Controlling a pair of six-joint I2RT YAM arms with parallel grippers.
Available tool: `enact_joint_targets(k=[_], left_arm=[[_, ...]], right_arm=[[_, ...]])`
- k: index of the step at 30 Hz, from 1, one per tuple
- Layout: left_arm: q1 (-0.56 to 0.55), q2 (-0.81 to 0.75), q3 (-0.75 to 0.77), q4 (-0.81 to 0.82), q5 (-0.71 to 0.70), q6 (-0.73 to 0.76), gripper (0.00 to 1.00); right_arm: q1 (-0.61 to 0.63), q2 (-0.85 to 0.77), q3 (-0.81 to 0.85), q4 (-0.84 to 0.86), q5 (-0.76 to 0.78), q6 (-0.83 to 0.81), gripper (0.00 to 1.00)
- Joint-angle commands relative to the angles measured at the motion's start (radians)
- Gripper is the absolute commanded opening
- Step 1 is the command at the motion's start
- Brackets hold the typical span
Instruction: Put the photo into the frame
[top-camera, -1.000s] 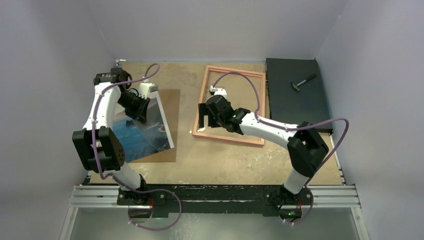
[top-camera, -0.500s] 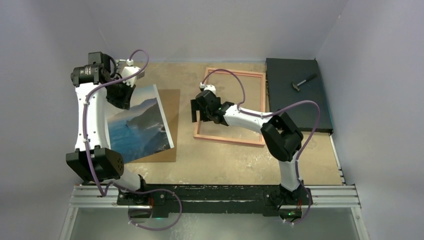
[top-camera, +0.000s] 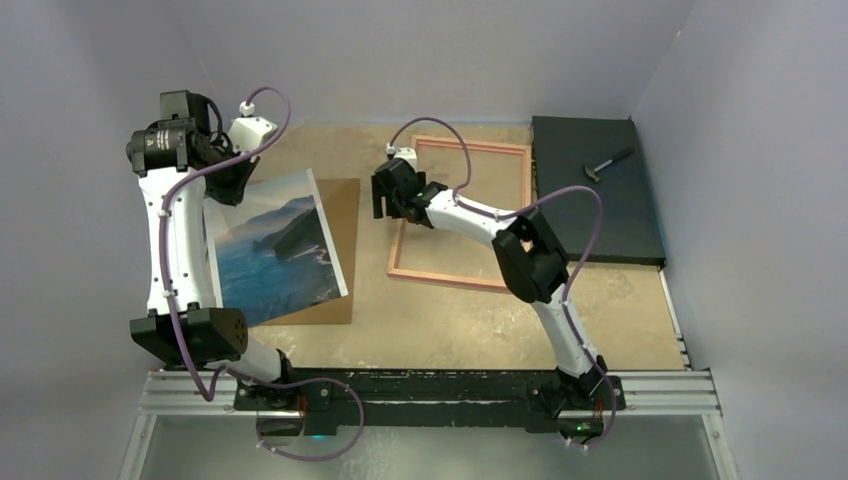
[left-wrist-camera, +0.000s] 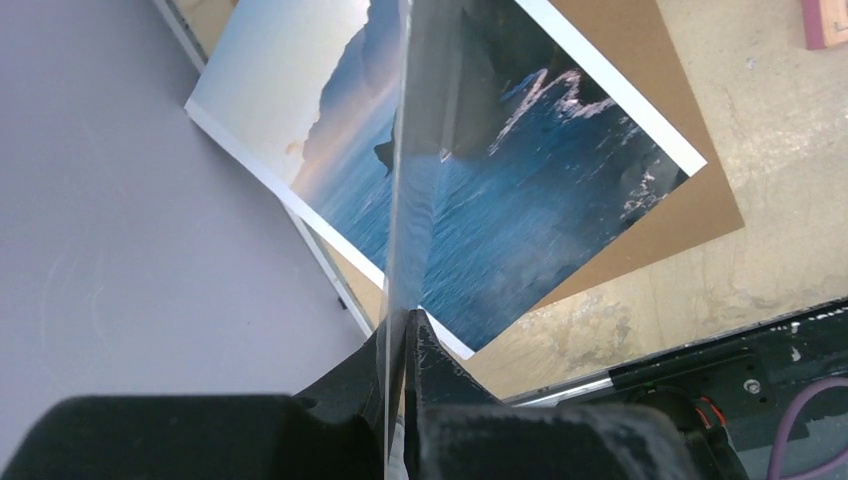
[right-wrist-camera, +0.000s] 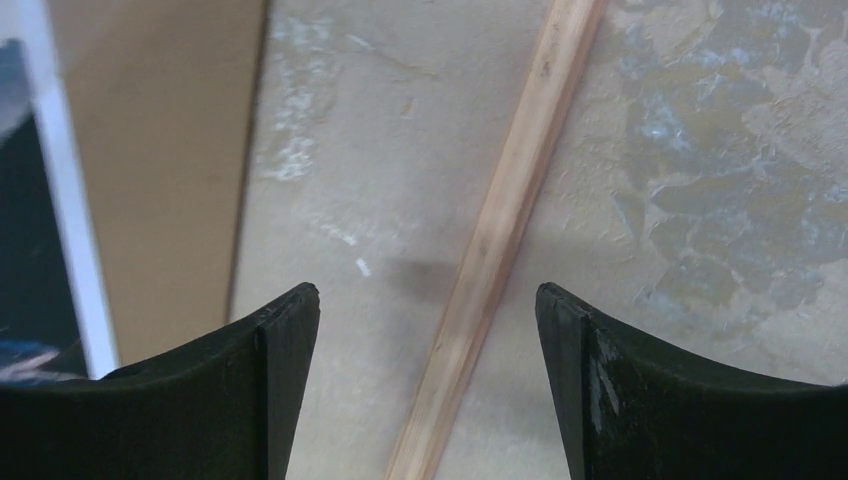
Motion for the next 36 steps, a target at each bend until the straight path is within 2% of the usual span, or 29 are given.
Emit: enact_joint_targets(k=[1, 7, 12, 18, 23, 30, 36], left_arm=[[0.005, -0.052, 0.049, 0.039, -0.073, -0.006, 0.0], [0.006, -0.052, 0.092, 0.028, -0.108, -0.006, 0.0], [0.005, -0.049, 0.109, 0.031, -0.099, -0.022, 0.0], [0.005, -0.054, 0.054, 0.043, -0.082, -0.034, 0.0], [0.005, -0.087, -0.017, 0.088, -0.106, -0.025, 0.0], [0.006, -0.092, -0.034, 0.114, -0.127, -0.011, 0.0], [0.007, -0.126, -0.043, 0.146, -0.181, 0.023, 0.0]], right_arm=[[-0.014, 0.061, 0.083, -0.062, 0.063, -0.031, 0.8], [-0.023, 0.163, 0.201, -0.108, 0.096, -0.055, 0.75], [-0.023, 0.187, 0.242, -0.117, 0.094, -0.074, 0.54], [-0.023, 0.143, 0.227, -0.102, 0.065, -0.111, 0.0], [-0.014, 0.039, 0.119, -0.019, 0.037, -0.202, 0.0], [0.049, -0.166, -0.049, 0.057, 0.028, -0.315, 0.0], [0.116, -0.26, -0.13, 0.044, 0.031, -0.348, 0.0]])
